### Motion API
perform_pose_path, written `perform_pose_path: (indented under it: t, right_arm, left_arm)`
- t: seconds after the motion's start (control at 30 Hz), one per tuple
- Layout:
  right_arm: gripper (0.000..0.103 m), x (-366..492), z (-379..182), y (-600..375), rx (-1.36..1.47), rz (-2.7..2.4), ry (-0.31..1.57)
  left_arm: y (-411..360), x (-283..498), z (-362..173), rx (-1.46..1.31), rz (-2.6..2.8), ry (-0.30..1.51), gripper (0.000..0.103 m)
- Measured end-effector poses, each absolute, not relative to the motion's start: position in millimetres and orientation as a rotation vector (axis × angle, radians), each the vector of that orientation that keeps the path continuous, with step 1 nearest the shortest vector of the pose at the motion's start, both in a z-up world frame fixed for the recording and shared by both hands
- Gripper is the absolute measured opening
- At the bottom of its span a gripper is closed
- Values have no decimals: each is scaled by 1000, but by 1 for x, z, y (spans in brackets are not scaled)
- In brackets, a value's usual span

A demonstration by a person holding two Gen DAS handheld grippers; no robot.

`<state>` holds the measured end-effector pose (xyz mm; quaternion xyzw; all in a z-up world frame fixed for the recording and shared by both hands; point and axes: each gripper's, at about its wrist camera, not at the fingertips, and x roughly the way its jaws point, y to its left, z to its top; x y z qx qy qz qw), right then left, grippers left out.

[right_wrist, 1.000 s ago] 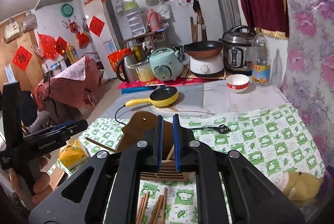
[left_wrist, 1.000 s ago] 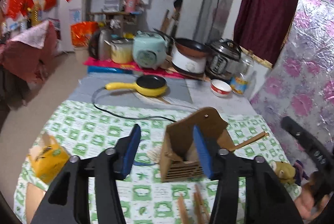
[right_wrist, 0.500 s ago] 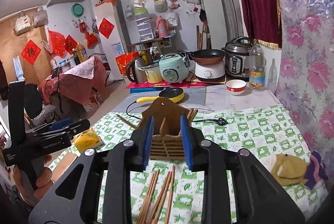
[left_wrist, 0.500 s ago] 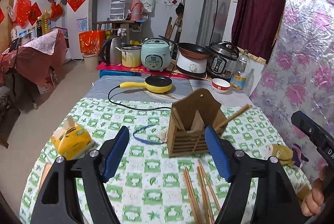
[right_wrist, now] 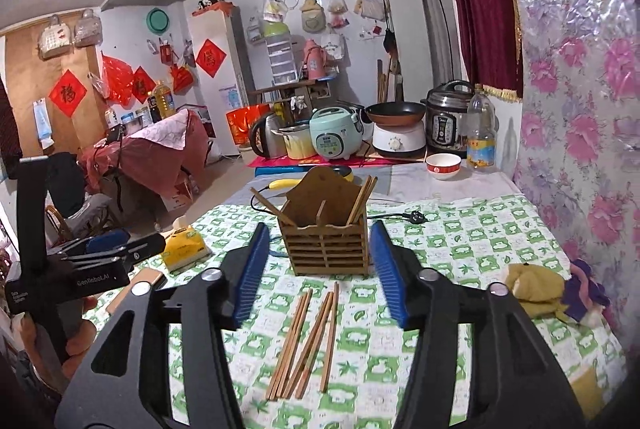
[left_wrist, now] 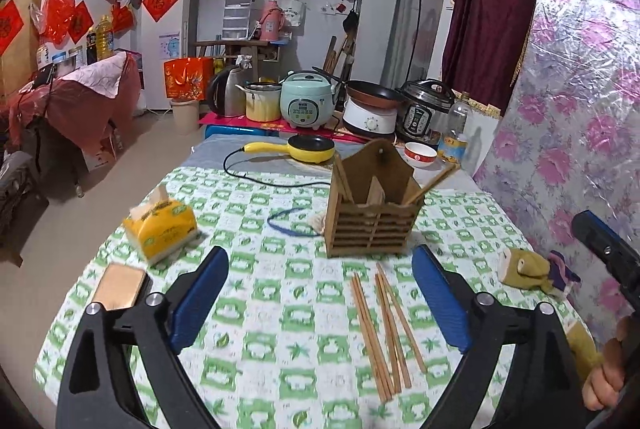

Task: Organize utensils
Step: 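Withdraw both open tools from the caddy toward the chopstick pile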

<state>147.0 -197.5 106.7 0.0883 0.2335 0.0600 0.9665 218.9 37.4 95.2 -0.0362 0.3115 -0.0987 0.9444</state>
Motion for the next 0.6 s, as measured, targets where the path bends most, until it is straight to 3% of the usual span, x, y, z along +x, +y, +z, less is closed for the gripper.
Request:
perform_pose_path:
  t: [0.2, 0.43, 0.6]
  right_arm:
    - [77, 115, 81, -194, 161, 129, 468]
    - [78, 128, 17, -192, 125, 106, 604]
    - [78, 145, -20, -196, 124, 85, 688]
  left_arm:
    - [38, 194, 48, -36, -205, 698, 94]
    - [20, 189, -41, 102, -265, 875, 94]
    - [4, 186, -70, 172, -338, 925, 94]
